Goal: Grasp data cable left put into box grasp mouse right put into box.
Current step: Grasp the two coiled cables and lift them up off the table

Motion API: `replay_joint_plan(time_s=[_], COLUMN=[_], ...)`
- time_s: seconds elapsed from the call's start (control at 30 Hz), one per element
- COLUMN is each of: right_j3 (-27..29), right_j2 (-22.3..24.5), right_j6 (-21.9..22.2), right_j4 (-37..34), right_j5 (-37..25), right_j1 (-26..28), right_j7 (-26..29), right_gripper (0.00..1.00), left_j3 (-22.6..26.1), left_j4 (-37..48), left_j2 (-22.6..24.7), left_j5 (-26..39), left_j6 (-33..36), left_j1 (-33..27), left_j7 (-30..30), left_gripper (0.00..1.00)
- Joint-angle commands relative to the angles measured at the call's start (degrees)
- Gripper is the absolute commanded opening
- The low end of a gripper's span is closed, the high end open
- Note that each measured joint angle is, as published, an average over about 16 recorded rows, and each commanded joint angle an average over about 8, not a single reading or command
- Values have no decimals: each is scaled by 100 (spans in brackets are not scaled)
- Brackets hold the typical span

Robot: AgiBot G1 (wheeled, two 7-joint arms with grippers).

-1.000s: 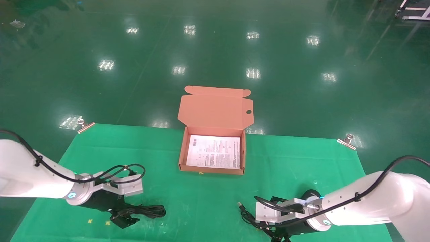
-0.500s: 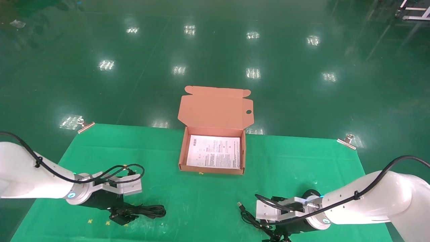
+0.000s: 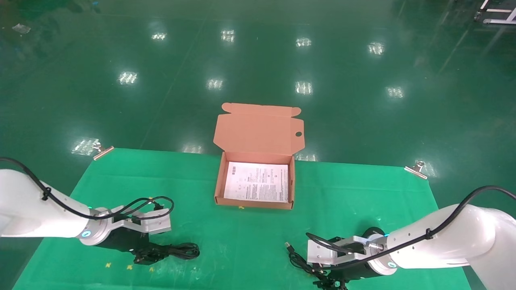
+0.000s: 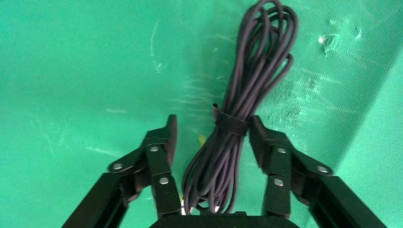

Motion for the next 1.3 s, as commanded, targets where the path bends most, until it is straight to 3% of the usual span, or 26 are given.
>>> replay_joint_plan(time_s=[0.03,0.77,1.07,1.3], right_j3=[0,131,759,1024], right_j2=[2,189,1003,817], right_j6=[-3,-32,177,560], right_j4=[5,171,1141,1397], right_j5=[0,97,336,364], right_j1=[0,169,975,1639], right_j7=[1,100,577,540], right_gripper=[0,0,0,0], left_j3=[-1,-36,-202,-426], left_j4=[-5,-200,-1577,-2746], left_j2=[-1,-108,-771,-1033], left_j5=[-1,-48,-141,-106], left_j6=[5,75,136,-435], left_j1=[0,-47,-357,-542], left_j7=[-5,108,365,95], left_gripper=[0,0,0,0])
